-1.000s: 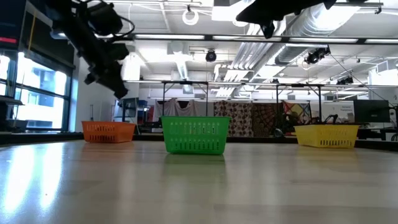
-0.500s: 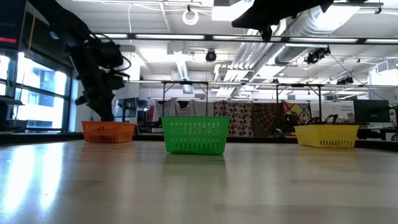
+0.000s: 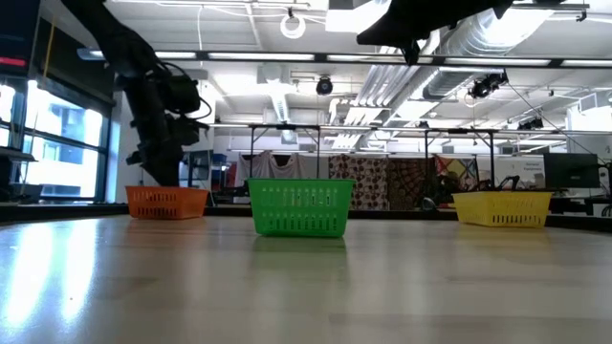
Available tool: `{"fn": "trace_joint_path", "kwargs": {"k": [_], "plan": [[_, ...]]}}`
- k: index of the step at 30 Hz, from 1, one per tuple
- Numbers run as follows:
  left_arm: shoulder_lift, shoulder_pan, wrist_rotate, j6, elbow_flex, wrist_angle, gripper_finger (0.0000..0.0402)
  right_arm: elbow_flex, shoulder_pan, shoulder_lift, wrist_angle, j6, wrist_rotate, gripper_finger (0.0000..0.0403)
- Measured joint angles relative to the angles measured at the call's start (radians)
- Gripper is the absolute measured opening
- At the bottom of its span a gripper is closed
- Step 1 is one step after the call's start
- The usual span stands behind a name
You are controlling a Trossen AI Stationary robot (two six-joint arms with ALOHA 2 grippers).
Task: Sort rubber bands into baskets
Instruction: Put the black rubber band into the orange bin, then return to Home Position
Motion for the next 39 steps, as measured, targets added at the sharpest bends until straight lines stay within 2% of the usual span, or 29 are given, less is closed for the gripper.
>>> {"fn": "trace_joint_path", "kwargs": {"k": [10,15,18,22,26,30,39], "plan": [[-0.055,0.000,-0.010,-0.018,0.031,-0.015,0.0146,0.000,0.000,0.000,-0.001,-0.011,0.000,0.0000],[-0.122,-0.016,-0.010,-0.016,0.031,-0.069,0.0162,0.000,-0.006,0.000,-0.038,-0.011,0.000,0.0000],[-0.212,-0.050,-0.010,-0.012,0.017,-0.030,0.0141,0.000,-0.014,0.000,-0.070,-0.023,0.008,0.0000],[-0.366,-0.122,0.000,-0.062,-0.034,0.122,0.0074,0.000,-0.012,0.000,-0.048,-0.138,0.042,0.0000],[-0.486,-0.215,0.002,-0.076,-0.088,0.223,0.0009,0.000,-0.021,0.000,-0.006,-0.178,-0.031,0.0000],[-0.569,-0.313,-0.009,-0.071,-0.150,0.365,0.0009,0.000,-0.030,0.000,-0.012,-0.203,-0.075,0.0000],[-0.671,-0.459,-0.029,-0.028,-0.286,0.673,0.0001,0.000,-0.024,0.000,-0.068,-0.200,-0.081,0.0000]]}}
